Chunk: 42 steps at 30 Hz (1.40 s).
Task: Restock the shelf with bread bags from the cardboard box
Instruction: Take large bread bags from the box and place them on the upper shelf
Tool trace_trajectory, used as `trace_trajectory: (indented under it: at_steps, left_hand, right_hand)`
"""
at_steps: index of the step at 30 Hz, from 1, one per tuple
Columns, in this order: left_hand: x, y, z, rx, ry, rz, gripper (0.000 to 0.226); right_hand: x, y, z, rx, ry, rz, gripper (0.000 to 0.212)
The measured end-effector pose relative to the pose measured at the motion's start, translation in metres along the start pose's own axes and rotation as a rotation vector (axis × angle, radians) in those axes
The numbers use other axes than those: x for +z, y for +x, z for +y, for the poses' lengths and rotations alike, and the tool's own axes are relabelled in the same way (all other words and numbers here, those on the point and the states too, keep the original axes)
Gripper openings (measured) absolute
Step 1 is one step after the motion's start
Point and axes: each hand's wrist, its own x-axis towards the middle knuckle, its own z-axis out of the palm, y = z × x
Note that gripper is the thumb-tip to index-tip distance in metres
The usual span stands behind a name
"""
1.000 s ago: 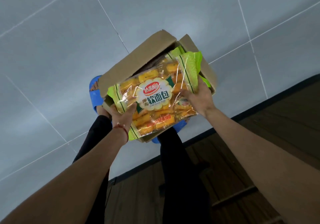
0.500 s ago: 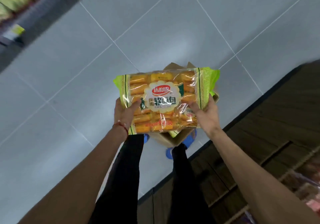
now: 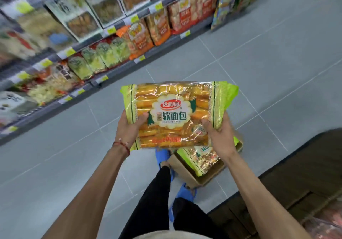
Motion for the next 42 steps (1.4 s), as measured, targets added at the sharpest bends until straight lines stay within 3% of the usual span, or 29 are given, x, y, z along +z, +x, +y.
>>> trace_trajectory:
  at_steps: [8, 19, 23, 27, 29, 31, 37, 42]
  left_hand:
    - [-0.077, -0.062, 0.083, 0.274, -0.007, 0.165, 0.044]
    - [-0.187, -0.003, 0.218, 0.507, -0.043, 0.216, 0.045]
    - [-0.226, 0.041, 0.267, 0.556, -0.031, 0.213, 0.059]
    - [-0.249, 0.075, 0.312, 0.617, -0.016, 0.222, 0.071]
    - [-0.26, 0.095, 0.33, 0.607, -0.015, 0.238, 0.088]
    - [-0.267, 0.11, 0.352, 0.619, -0.012, 0.263, 0.096]
    - [-0.266, 0.167, 0.412, 0.672, -0.056, 0.33, 0.063]
    - [-0.262, 0.223, 0.47, 0.684, -0.067, 0.432, 0.066]
  right_hand:
    - [0.035, -0.047, -0.113, -0.268, 0.037, -0.108, 0.057]
    - [0.147, -0.007, -0.27, -0.499, 0.076, -0.073, 0.05]
    - [0.19, 0.023, -0.319, -0.548, 0.057, -0.069, 0.06]
    - [0.222, 0.062, -0.359, -0.561, -0.03, -0.045, 0.11]
    - [0.234, 0.081, -0.378, -0.58, -0.04, -0.048, 0.119]
    - [0.245, 0.096, -0.403, -0.596, -0.041, -0.049, 0.122]
    - [0.274, 0.164, -0.47, -0.664, -0.097, -0.042, 0.108]
    - [0.302, 0.241, -0.532, -0.706, -0.058, -0.148, 0.109]
